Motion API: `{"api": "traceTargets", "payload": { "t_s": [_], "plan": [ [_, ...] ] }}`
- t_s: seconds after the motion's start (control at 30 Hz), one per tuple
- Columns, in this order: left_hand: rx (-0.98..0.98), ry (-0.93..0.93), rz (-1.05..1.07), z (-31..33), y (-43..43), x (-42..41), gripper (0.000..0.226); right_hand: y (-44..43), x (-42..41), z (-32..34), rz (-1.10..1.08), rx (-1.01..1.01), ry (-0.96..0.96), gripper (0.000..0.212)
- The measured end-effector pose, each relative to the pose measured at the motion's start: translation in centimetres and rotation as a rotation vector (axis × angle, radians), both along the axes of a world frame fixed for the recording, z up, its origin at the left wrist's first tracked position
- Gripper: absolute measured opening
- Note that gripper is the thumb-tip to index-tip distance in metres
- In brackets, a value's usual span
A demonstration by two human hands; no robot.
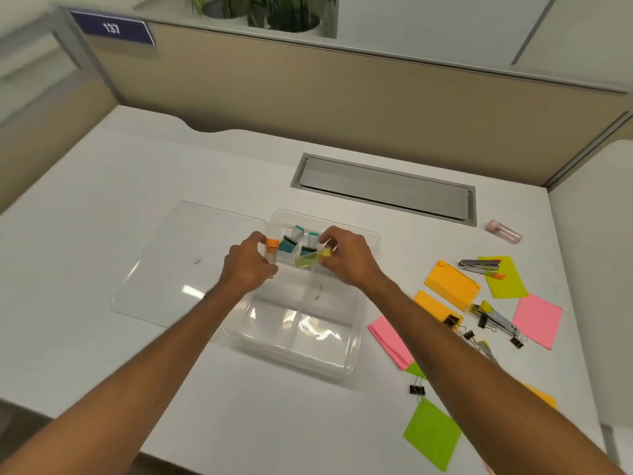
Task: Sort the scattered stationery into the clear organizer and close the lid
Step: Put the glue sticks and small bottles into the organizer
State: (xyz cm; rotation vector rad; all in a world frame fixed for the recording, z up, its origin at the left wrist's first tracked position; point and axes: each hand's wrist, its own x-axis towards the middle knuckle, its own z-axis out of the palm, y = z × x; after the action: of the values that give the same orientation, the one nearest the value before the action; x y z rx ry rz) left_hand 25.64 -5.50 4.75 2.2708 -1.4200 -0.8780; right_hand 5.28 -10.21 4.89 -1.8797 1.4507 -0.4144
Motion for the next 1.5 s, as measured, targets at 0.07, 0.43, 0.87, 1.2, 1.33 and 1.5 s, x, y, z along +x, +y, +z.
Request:
{"api": "traceTargets", "payload": {
  "t_s": [0.07,0.43,0.87,1.2,1.33,1.5],
  "plan": [
    [-0.001,-0.097,-0.086,-0.5,0.2,0.6,0.062,0.8,2.2,-0.2,0.073,-0.028,0.043,0.023],
    [0.13,-0.396,-0.468,-3.4,-1.5,0.6,0.04,2.1,8.1,-1.9,0.187,-0.087,0.342,0.015],
    [0.08,-0.348,-0.495,-5.3,-1.8,1.1,0.039,2.6,10.0,-4.0,0.158,-0.093,0.321,0.021],
    [-0.102,-0.378,-0.386,-2.8,-1.6,1.1,0.029,3.0,7.5,-2.3,0.003,-0.171,0.164,0.026],
    [-0.234,-0.328,-0.365,-1.4,-1.6,-1.2,0.026,3.4,3.1,-0.8,-0.137,-0.215,0.033,0.021],
    [-0.394,-0.209,-0.456,-0.8,-1.4,-7.5,0.022,4.8,-5.7,-0.8,-0.283,-0.162,0.027,0.023]
  ]
}}
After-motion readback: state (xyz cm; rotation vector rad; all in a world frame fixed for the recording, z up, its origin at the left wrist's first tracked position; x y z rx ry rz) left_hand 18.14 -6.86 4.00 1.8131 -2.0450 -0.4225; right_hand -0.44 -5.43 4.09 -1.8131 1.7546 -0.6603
